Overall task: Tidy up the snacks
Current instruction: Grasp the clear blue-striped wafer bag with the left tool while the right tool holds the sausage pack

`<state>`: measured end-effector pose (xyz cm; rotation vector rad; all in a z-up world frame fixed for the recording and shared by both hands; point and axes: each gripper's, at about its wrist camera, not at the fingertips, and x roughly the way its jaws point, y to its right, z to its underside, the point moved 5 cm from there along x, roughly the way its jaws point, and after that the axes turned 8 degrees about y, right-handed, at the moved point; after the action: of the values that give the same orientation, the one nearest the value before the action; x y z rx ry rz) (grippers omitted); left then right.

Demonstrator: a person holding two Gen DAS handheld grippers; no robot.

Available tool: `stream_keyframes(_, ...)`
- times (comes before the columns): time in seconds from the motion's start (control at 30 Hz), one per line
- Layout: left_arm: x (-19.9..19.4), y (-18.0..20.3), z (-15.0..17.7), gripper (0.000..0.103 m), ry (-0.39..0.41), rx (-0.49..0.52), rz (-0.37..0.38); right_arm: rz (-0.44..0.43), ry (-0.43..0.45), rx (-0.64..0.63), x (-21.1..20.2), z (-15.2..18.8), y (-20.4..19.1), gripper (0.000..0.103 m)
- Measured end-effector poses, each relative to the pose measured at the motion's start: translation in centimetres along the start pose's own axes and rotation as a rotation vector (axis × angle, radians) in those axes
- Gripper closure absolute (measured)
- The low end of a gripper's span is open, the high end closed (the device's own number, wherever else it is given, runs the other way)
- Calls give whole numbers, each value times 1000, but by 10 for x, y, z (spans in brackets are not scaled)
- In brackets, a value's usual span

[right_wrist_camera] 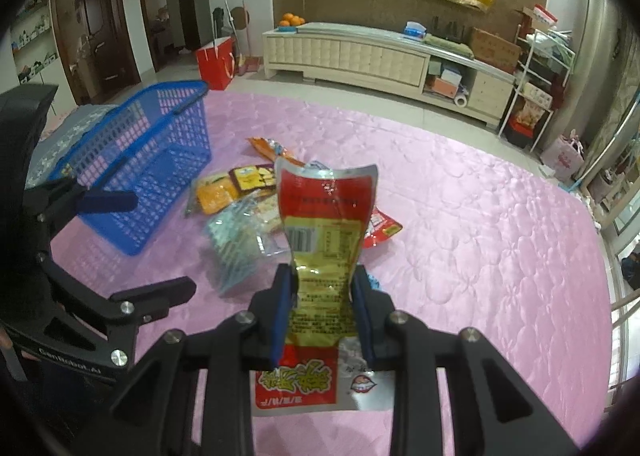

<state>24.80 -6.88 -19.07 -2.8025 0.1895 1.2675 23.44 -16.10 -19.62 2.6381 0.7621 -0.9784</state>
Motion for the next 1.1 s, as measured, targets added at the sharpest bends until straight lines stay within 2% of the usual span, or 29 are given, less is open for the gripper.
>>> stream_keyframes(0.27, 51, -5, 1, 0, -80, -1, 16, -5, -51, 34, 36, 5, 6, 69)
stream_keyframes(0.4, 70, -9, 2, 0, -101, 18, 11, 13, -57, -6, 45, 5, 4, 69)
stream_keyframes(0.5, 81, -9, 1, 0, -112, 22, 40, 14, -69, -14, 50, 6, 6, 69)
stream_keyframes(0.57, 87, -9, 1, 3, -115, 31, 42, 19, -77, -5, 54, 5, 9, 69)
stream_keyframes(0.67, 96, -8, 1, 21, -132, 33, 61, 18, -84, 18, 58, 4, 14, 69)
stream_keyframes(0.8, 100, -7, 0, 24, -137, 30, 68, 13, -92, 29, 60, 3, 14, 69)
stream_keyframes(1.0, 89, -8, 1, 42, -126, 10, 81, 9, -99, 49, 59, 2, 14, 69)
stream_keyframes(1.1, 76, -10, -1, 43, -102, -19, 108, 10, -95, 53, 53, 0, 12, 69)
